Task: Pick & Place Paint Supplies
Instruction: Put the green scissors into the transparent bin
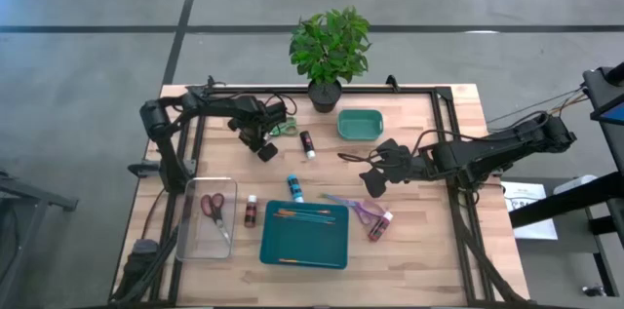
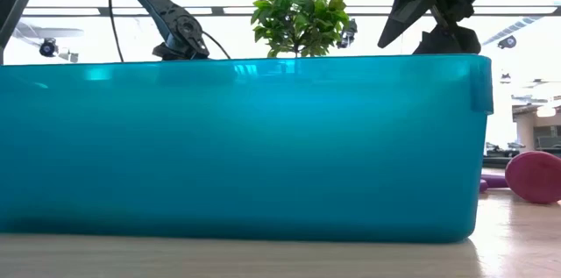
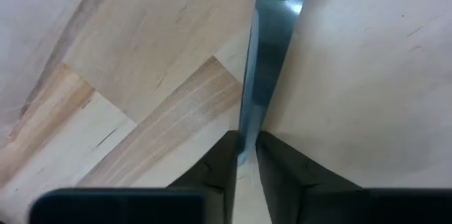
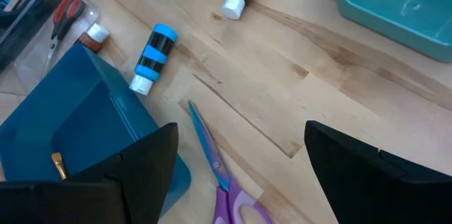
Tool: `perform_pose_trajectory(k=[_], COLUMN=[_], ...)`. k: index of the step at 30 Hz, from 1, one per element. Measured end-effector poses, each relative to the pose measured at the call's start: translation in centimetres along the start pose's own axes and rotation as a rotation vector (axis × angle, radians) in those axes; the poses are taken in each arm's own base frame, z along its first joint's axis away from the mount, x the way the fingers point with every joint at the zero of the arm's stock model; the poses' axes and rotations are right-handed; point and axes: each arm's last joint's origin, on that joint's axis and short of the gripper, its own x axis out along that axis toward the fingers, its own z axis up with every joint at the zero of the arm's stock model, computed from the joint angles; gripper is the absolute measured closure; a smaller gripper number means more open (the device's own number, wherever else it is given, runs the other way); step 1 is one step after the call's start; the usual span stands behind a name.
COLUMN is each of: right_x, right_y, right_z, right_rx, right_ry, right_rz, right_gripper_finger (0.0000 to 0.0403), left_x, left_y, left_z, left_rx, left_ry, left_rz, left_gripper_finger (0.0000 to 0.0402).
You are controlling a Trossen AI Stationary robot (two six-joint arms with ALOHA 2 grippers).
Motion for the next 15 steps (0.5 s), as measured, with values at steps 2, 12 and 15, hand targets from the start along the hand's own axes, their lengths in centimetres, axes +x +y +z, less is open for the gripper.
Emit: perform_pose_trajectory(k=[2,12,15], right_x=[0.0,-0.04,-0.06], right_y=[0.0,0.06,0.1], right_z=[0.0,-0.09,-0.15], right_rx=[0.0,-0.003,-0.006], right_ry=[0.0,0.002,0.006], right_rz=[0.0,0.003,0.006], right_gripper_finger=[0.01,0.01,0.01], left_x=[0.0,-0.05,-0.34], left_y=[-0.02,0.01,0.05], left_z=[-0.01,-0.07,-0.19], left_rx=[0.008,0.007,0.006], left_ry=[0.002,0.007,-0.005], left_rz=[-0.01,-0.017,-0.024], left_gripper_finger=[0.0364,0.0399,0.04])
